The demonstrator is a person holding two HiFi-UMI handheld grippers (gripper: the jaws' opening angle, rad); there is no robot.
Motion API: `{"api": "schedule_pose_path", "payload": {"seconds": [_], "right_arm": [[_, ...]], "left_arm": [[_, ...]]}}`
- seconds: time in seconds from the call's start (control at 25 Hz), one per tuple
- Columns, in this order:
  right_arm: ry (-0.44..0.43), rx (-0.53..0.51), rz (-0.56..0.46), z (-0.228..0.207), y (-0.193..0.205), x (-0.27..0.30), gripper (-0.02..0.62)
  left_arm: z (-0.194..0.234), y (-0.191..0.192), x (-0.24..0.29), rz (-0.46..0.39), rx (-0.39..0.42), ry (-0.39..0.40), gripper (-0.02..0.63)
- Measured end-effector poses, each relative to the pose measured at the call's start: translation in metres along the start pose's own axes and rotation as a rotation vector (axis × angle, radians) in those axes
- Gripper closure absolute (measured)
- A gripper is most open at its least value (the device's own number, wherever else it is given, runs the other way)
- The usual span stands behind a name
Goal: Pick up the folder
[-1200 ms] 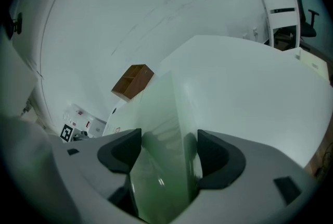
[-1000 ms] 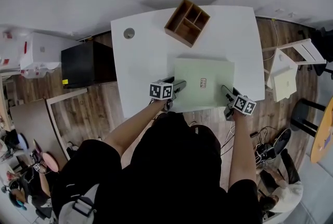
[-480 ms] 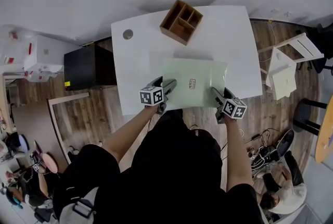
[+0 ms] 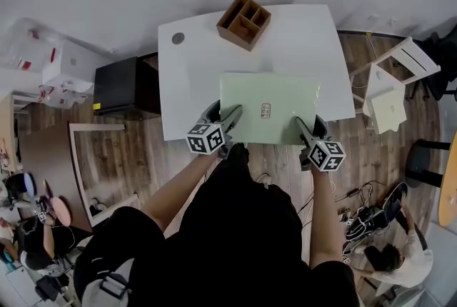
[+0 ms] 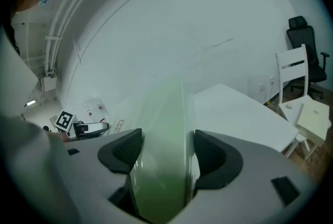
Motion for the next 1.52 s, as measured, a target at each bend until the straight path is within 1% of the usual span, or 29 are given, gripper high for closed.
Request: {"api": "schedule_pose_path", "payload": {"seconds": [0.16,0.36,0.56,0.68,0.88,1.04,1.32,1.52], "right_arm": [[-0.028,-0.078,-0.072,0.012,-0.013,-0.049,0.273],[-0.031,-0.137,-0.161,0.03,-0.023,-0.118,0.273],[-0.043,-0.184,-0.253,0.054,-0.024,-0.17,0.273],[-0.035,-0.203,-0.291,0.071,-0.022,-0.198,0.273],[-0.048,-0.249,-0.326,0.099,-0.02,-0.227,0.273],[-0.048,-0.256,-0.351,0.109,-0.013,-0.251,0.273],[-0.015,-0.264,-0.362,0.11,-0.012,-0.264,0.273],[0.018,-0.27,-0.378,0.107,-0.015,-0.27,0.273]], "left_arm": [[-0.045,0.007,-0.037,-0.098,0.063,0.013,0.267],[-0.1,0.027,-0.088,-0.197,0.135,0.035,0.267],[-0.137,0.043,-0.14,-0.296,0.218,0.042,0.267],[-0.148,0.056,-0.169,-0.325,0.217,0.049,0.267],[-0.156,0.074,-0.212,-0.381,0.205,0.035,0.267],[-0.171,0.086,-0.235,-0.415,0.248,0.044,0.267],[-0.188,0.083,-0.24,-0.44,0.332,0.071,0.267],[-0.193,0.08,-0.234,-0.44,0.34,0.093,0.267]]}}
Point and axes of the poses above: the fingertips, and each gripper's own axes: x forward along the fingers, z to its left, y out of its underside, the point moved 2 cm from there along -x, backward along the fingers, and after that the axes turned 12 degrees about -x, right-handed, at the moved point
